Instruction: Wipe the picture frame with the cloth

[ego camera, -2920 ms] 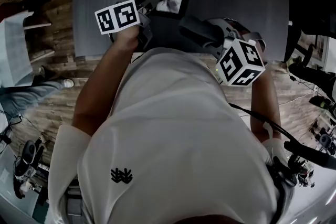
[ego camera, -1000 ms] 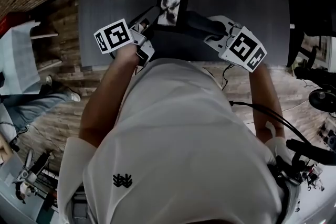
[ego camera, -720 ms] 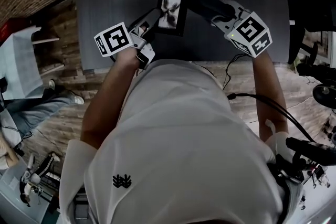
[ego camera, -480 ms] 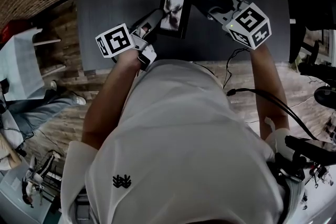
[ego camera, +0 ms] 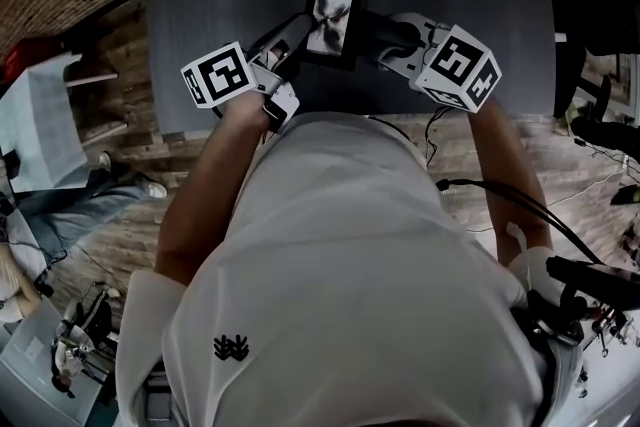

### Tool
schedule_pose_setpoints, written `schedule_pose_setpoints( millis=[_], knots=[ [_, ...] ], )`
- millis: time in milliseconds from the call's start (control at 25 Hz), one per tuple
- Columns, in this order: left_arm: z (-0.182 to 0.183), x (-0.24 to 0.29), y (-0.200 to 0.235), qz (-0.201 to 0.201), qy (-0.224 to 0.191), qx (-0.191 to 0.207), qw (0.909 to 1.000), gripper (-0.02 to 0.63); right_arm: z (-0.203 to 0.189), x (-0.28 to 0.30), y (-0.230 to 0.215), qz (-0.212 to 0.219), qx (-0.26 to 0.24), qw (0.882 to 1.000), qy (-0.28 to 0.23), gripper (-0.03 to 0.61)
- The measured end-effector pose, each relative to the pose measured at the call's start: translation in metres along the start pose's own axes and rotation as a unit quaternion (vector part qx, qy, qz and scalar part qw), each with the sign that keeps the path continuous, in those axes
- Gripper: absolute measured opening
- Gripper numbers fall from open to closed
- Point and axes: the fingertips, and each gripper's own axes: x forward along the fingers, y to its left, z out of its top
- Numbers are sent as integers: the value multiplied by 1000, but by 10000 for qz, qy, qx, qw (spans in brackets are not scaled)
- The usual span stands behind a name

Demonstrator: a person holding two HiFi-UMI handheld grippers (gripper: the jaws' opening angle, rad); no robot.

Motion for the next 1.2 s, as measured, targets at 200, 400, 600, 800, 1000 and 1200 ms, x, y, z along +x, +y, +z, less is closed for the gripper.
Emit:
schedule_pose_setpoints(
  millis=[200,400,600,800,1000,1200],
  knots=[
    [-1,8,-4,-101,100,2,9999,74,-6,-19,-70,-1041,356,9939,67,87],
    [-10,6,-11,-185,158,13,9997,74,2,-13,-59,-982,394,9944,-14,87],
    [-7,7,-9,-167,67,-29,9998,74,-8,10,1,-89,249,9994,230,87],
    [-1,11,-4,-82,53,14,10000,74,-31,11,37,294,494,9974,426,87],
    [1,25,9,104,113,215,9997,74,-67,-8,44,-187,1131,9923,468,89],
    [-3,65,25,379,330,414,9979,74,-99,-38,21,-1051,1838,9769,302,89]
  ],
)
